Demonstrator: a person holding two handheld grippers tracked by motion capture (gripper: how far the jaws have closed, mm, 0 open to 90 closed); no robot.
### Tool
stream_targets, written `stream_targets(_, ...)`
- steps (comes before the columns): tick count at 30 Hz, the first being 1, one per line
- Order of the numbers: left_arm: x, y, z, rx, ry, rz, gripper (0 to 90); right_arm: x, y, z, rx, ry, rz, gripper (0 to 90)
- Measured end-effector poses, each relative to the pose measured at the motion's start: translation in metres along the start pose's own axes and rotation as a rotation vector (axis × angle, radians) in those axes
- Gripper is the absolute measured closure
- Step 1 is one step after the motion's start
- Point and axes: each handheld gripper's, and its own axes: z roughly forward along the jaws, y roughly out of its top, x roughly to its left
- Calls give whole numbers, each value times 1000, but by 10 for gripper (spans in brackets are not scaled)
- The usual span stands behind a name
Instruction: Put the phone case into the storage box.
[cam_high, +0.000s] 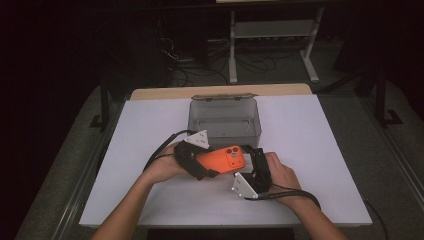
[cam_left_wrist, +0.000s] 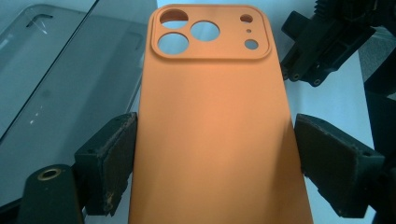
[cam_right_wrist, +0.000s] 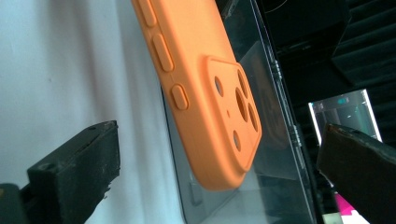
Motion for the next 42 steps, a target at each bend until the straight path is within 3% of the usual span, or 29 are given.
stream_targets(8, 0, 0, 0, 0, 2, 1, 161, 2, 1, -1, 8, -28, -56, 0)
stream_targets(10, 0, 0, 0, -1, 1, 0, 161, 2, 0, 0, 11, -42, -104, 0)
stream_targets(24, 0, 0, 0, 3, 1, 1, 161, 6, 0, -1, 31, -100, -230, 0)
stream_targets(42, 0, 0, 2, 15, -1, 3, 161, 8, 10, -1, 16, -106, -221, 0)
